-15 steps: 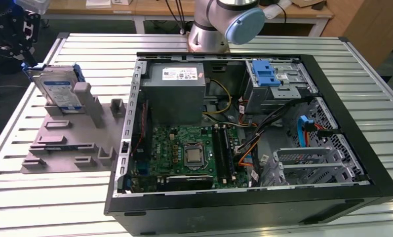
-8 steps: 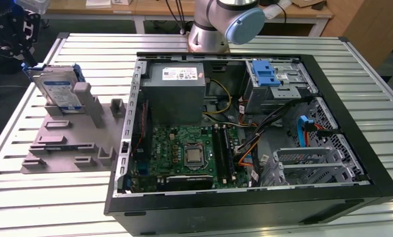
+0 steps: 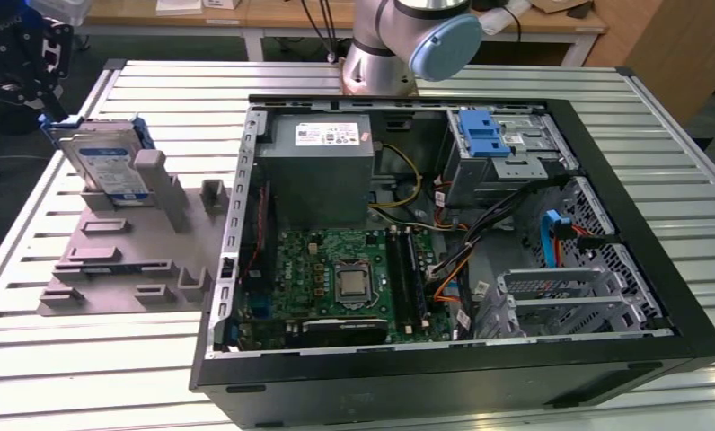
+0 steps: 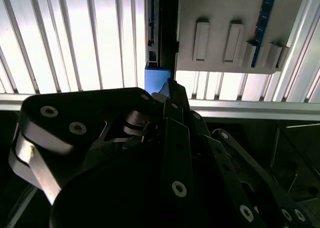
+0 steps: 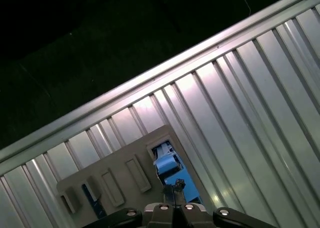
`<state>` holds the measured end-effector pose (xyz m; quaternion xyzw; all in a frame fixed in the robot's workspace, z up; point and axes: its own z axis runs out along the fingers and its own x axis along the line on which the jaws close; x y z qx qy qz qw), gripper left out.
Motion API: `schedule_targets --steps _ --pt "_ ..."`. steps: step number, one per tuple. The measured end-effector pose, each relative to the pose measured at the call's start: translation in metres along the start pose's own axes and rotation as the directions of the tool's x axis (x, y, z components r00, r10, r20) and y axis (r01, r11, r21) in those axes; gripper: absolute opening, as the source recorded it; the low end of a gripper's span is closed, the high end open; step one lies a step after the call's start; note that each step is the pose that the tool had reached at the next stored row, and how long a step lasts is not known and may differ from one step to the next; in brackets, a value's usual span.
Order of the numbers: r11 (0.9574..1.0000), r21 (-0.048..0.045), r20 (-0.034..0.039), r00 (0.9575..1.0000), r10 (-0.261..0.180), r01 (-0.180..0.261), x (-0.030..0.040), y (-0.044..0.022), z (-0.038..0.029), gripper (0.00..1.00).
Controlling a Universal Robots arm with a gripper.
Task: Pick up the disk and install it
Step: 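Pick up the disk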
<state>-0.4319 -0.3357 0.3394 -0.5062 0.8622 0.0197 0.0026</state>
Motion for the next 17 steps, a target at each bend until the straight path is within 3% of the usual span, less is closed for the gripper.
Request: schedule_targets --steps 4,8,17 --pt "0.9976 -0.0018 -0.0022 0.9976 -0.069 0.069 0.0 0.0 0.0005 0.11" --pt "0.9901 -0.0038 -0.0042 0.9901 -0.14 0.14 0.0001 0.0 0.001 0.11" --pt "0.9885 -0.0041 -0.0045 0.9885 -0.151 0.151 -0.001 0.0005 0.0011 0.11"
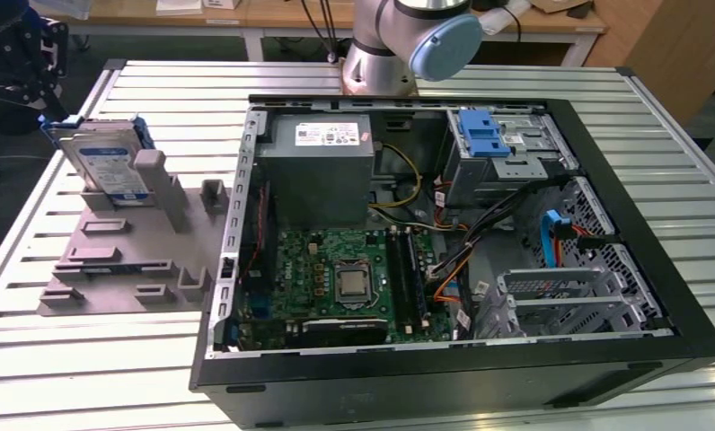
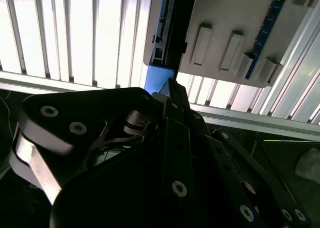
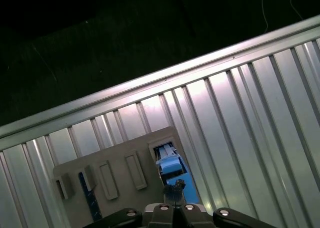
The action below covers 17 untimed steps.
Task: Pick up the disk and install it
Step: 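Pick up the disk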
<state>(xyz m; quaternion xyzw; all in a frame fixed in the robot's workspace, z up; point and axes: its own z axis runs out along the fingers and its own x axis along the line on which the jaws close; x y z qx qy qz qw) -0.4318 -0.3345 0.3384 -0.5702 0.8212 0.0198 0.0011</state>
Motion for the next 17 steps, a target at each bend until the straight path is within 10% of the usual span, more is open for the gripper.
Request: schedule_targets --steps 17 --pt "0.9917 -0.0033 -0.0037 0.9917 -0.128 0.128 -0.0031 0.0011 0.0008 0.11"
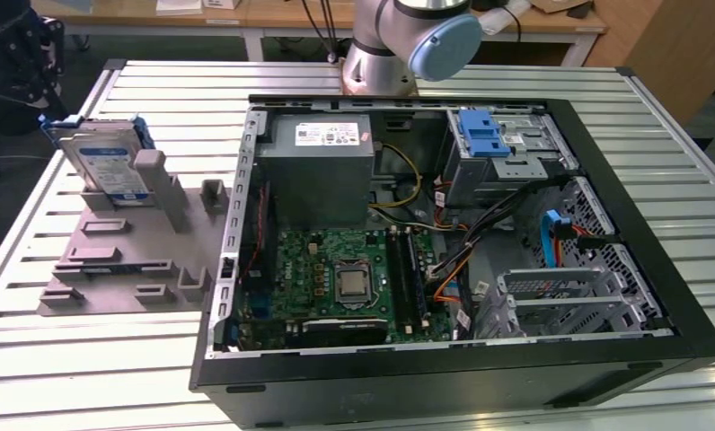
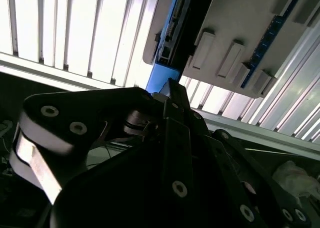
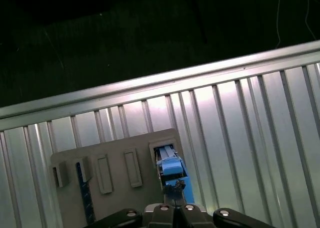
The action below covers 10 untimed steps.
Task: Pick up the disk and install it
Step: 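Pick up the disk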
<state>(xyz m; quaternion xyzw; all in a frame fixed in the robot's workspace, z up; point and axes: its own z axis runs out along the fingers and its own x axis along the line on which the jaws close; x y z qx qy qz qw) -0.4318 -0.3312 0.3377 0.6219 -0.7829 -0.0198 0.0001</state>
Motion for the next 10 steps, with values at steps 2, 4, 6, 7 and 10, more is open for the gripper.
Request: schedule_targets --steps 2,4,6,7,10 --pt "1.0 0.0 0.0 1.0 0.0 0.0 -0.0003 0.0001 0.0001 0.11" --pt "1.0 0.0 0.0 1.0 0.0 0.0 -0.0004 0.0001 0.0001 0.23" --pt "1.0 -0.0001 -0.0001 1.0 0.0 0.0 -0.0005 0.0001 0.0 0.29" --pt "1.0 0.0 -0.0001 1.0 0.0 0.0 -0.0005 0.0001 0.0 0.29" --pt "1.0 -0.0001 -0.0001 1.0 0.0 0.0 -0.0006 0.0001 0.0 0.41"
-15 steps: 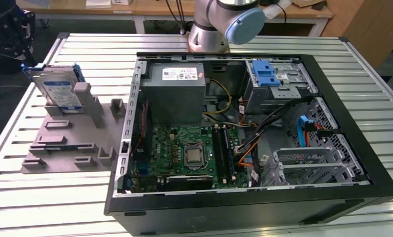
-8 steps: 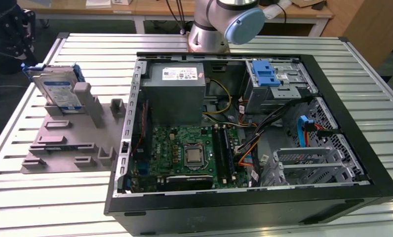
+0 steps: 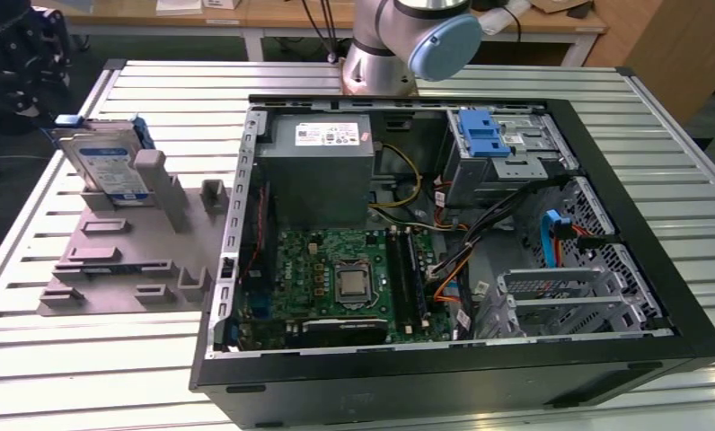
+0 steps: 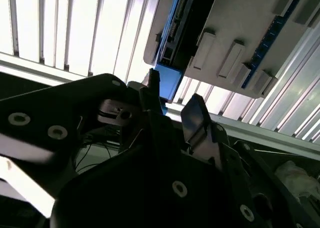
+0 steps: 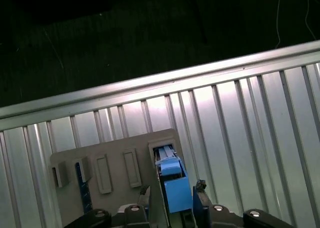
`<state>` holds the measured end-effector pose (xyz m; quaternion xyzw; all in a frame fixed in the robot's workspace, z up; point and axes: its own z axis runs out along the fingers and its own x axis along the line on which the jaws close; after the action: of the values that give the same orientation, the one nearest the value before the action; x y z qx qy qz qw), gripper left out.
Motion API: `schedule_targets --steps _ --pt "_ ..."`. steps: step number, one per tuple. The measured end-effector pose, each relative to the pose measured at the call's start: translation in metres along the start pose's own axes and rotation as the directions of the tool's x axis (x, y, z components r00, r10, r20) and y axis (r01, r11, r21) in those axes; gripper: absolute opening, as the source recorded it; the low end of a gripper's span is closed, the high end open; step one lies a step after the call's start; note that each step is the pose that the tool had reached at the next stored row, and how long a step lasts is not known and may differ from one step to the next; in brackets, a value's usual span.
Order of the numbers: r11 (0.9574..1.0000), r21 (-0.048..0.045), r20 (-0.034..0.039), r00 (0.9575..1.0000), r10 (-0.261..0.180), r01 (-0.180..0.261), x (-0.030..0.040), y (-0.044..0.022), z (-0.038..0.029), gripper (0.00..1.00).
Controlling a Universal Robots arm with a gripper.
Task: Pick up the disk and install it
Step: 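Pick up the disk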
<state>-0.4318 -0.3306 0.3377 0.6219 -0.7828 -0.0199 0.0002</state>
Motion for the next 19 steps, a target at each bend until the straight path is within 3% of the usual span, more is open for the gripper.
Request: schedule_targets --steps 2,4,5,12,19 --pt "1.0 0.0001 0.0 1.0 0.0 0.0 0.0 0.0 0.0 0.53" --pt "1.0 -0.0001 -0.0001 1.0 -0.002 0.002 0.0 0.0 0.0001 0.53" --pt "1.0 -0.0002 -0.0002 1.0 -0.007 0.007 -0.0001 0.0 0.0002 0.59" --pt "0.9958 -0.0022 -0.0031 0.9958 -0.092 0.092 0.0001 -0.0002 0.0063 0.59" --pt "0.9949 -0.0025 -0.0036 0.9949 -0.1 0.1 -0.0003 -0.0002 0.0102 0.59"
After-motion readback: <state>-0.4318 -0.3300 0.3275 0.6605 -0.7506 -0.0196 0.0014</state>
